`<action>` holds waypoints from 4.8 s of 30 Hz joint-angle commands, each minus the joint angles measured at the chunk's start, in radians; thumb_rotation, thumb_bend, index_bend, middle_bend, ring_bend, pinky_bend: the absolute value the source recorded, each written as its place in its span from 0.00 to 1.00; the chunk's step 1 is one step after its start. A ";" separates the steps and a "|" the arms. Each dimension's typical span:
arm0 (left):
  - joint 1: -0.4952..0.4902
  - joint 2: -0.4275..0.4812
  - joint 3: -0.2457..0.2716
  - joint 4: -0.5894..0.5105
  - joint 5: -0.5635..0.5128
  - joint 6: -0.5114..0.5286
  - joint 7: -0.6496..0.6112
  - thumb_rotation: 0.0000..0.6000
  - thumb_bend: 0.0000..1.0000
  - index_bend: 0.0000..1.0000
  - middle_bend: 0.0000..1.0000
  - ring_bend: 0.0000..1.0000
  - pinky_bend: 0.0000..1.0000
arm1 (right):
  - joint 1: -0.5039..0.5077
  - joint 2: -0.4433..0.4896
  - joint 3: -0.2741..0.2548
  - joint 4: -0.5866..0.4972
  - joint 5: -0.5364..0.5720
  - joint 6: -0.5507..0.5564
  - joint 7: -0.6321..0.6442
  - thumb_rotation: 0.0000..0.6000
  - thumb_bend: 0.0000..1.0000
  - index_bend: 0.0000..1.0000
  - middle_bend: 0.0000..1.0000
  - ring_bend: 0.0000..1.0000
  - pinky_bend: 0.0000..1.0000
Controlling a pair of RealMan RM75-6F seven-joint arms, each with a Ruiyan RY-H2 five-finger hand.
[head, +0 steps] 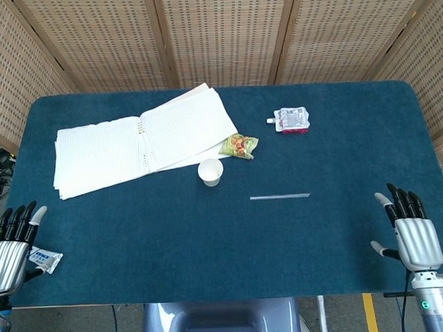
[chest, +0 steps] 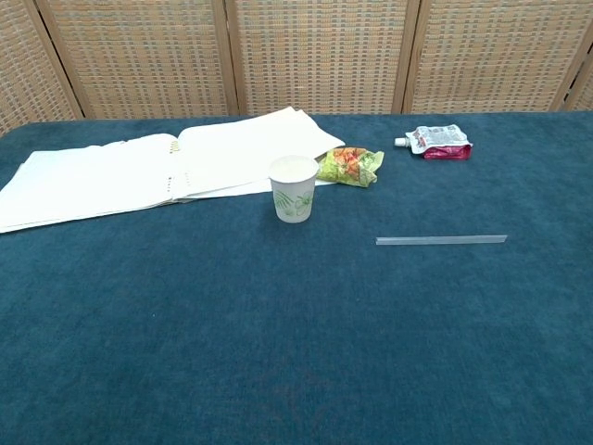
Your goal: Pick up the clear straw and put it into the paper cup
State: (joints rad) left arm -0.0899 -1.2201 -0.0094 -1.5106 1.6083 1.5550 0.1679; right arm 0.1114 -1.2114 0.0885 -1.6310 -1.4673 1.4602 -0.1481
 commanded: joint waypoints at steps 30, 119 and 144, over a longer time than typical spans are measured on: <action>-0.028 -0.021 -0.013 0.048 -0.059 -0.076 -0.034 1.00 0.08 0.00 0.00 0.00 0.00 | 0.441 -0.441 0.221 0.147 0.439 -0.347 -0.327 1.00 0.39 0.49 0.17 0.00 0.01; -0.063 -0.042 -0.008 0.079 -0.094 -0.139 -0.073 1.00 0.08 0.00 0.00 0.00 0.00 | 0.549 -0.357 0.554 0.059 0.690 -0.656 0.354 1.00 0.56 0.57 0.22 0.01 0.01; -0.079 -0.059 -0.008 0.109 -0.125 -0.188 -0.087 1.00 0.08 0.00 0.00 0.00 0.00 | 0.679 -0.614 0.621 0.379 0.366 -0.615 1.032 1.00 0.54 0.64 0.22 0.00 0.00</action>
State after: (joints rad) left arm -0.1690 -1.2795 -0.0178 -1.4013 1.4831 1.3675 0.0809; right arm 0.7734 -1.8078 0.7146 -1.2753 -1.0880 0.8364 0.8625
